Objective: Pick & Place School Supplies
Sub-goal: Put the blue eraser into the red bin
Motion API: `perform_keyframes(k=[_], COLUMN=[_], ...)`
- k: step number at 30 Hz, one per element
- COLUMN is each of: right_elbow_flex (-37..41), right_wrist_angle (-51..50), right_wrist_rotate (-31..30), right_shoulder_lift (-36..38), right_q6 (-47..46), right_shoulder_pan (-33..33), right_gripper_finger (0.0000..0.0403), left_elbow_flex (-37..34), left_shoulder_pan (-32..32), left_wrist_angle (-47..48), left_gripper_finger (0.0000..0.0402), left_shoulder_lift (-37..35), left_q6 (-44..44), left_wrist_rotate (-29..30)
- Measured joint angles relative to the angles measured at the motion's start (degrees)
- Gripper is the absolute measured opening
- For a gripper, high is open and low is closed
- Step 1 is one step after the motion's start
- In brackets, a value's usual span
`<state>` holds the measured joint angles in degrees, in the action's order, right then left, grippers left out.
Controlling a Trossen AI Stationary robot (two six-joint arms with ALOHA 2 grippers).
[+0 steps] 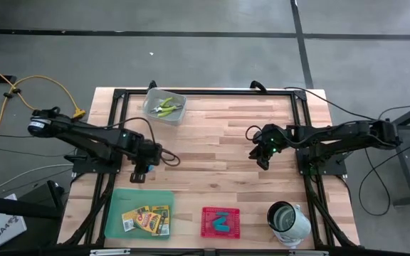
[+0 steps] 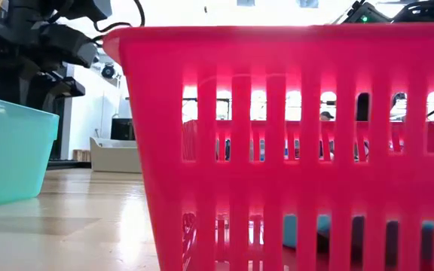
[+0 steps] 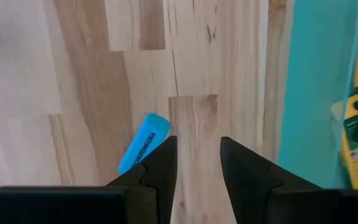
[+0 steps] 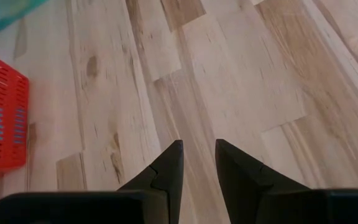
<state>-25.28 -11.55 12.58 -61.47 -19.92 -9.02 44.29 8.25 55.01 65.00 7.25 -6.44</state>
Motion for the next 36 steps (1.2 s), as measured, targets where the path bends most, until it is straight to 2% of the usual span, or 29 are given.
perform_keyframes(k=[10,21,36], right_elbow_flex=[0.0,0.0,0.0], right_wrist_angle=[-0.4,-0.6,-1.7], right_wrist_rotate=[1.2,1.5,1.6], right_shoulder_lift=[0.0,0.0,0.0], right_q6=[-2.8,-2.8,-2.4], right_shoulder_pan=[0.0,0.0,0.0], right_gripper_finger=[0.0085,0.0085,0.0085], left_elbow_flex=[0.0,0.0,0.0], left_shoulder_pan=[1.7,0.8,4.3], left_wrist_angle=[-0.2,-0.1,0.0], left_gripper_finger=[0.0121,0.0180,0.0182], left_shoulder_lift=[0.5,1.0,16.1], left_q6=[0.1,1.8,2.9], left_wrist_rotate=[2.7,6.9,9.7])
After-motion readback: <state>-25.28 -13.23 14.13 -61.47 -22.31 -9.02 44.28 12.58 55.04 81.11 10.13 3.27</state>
